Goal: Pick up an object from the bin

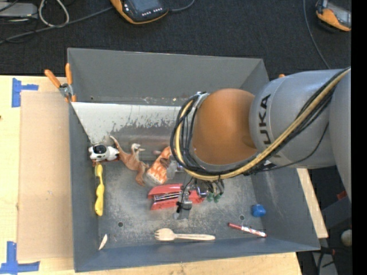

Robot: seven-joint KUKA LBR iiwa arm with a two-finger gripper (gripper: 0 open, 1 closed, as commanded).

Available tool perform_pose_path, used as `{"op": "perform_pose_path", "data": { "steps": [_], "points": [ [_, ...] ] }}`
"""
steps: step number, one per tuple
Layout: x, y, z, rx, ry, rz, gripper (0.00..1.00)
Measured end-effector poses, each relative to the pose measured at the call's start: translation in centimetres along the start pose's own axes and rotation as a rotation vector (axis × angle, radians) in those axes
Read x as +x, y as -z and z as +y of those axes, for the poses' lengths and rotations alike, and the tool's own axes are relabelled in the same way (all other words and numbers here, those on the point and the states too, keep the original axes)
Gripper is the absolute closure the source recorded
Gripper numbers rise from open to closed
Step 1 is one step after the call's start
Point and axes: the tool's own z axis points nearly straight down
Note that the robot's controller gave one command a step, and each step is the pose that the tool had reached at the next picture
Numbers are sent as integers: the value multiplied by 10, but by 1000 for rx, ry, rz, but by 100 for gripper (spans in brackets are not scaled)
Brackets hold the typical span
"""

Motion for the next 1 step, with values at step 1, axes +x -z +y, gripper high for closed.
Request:
{"op": "perform_pose_path", "data": {
  "steps": [1],
  "points": [
    [2, 1, -23, 0, -47, 1, 0]
  ]
}}
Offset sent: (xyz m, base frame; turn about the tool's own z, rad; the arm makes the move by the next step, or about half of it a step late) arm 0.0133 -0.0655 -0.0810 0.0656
